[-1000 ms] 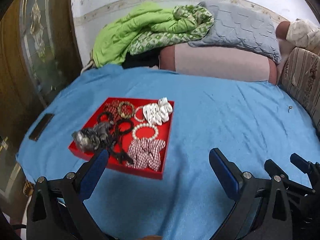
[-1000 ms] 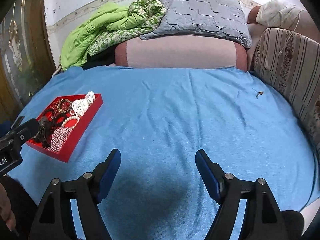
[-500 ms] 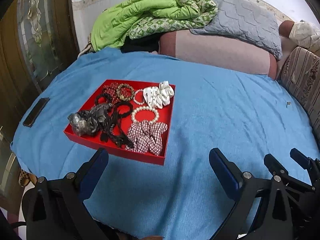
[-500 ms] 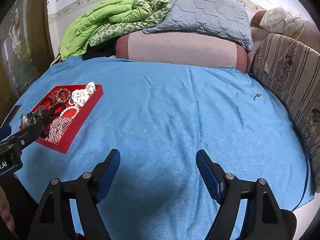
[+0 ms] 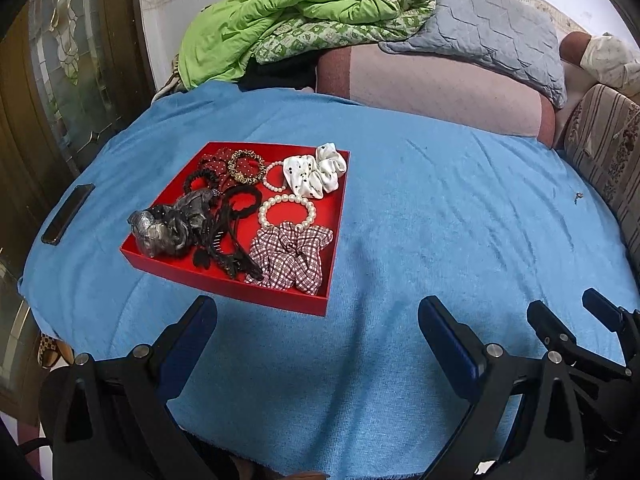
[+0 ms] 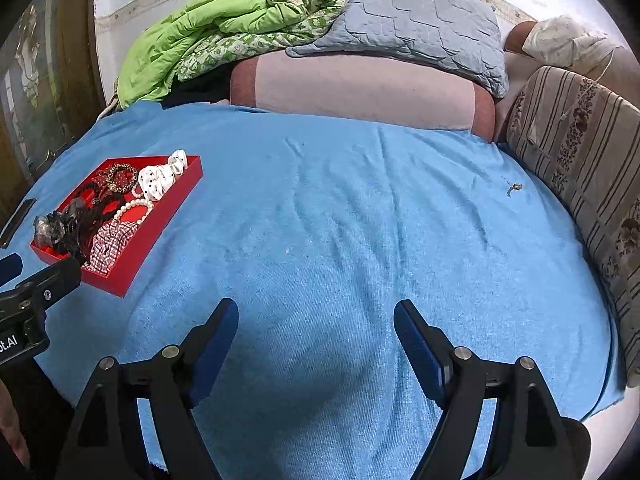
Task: Organize jewelry
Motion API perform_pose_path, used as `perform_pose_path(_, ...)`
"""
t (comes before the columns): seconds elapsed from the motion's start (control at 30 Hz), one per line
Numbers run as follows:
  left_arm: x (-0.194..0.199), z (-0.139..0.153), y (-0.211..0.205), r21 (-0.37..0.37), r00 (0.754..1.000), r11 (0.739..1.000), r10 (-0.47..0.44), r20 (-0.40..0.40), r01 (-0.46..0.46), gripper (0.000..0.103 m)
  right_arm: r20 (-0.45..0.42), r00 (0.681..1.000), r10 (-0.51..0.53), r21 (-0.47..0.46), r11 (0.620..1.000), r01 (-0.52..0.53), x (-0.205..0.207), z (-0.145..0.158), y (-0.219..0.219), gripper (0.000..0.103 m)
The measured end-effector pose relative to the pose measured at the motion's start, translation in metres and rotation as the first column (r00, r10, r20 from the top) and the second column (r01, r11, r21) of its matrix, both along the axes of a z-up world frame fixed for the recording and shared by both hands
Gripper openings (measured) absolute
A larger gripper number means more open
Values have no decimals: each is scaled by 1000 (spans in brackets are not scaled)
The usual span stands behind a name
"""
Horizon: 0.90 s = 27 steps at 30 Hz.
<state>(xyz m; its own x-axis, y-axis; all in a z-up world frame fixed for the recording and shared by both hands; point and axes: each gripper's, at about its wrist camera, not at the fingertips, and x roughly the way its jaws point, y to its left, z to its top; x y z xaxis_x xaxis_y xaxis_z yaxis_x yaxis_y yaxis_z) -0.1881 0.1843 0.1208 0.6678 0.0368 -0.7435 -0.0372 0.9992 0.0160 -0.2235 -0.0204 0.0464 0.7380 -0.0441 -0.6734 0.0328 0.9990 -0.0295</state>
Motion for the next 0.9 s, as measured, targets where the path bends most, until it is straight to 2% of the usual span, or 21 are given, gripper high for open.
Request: perform_pose_path(0.9, 3, -12, -6, 8, 999, 1000, -26, -36, 26, 100, -22, 999, -28, -3, 1000, 28, 7, -6, -5, 85)
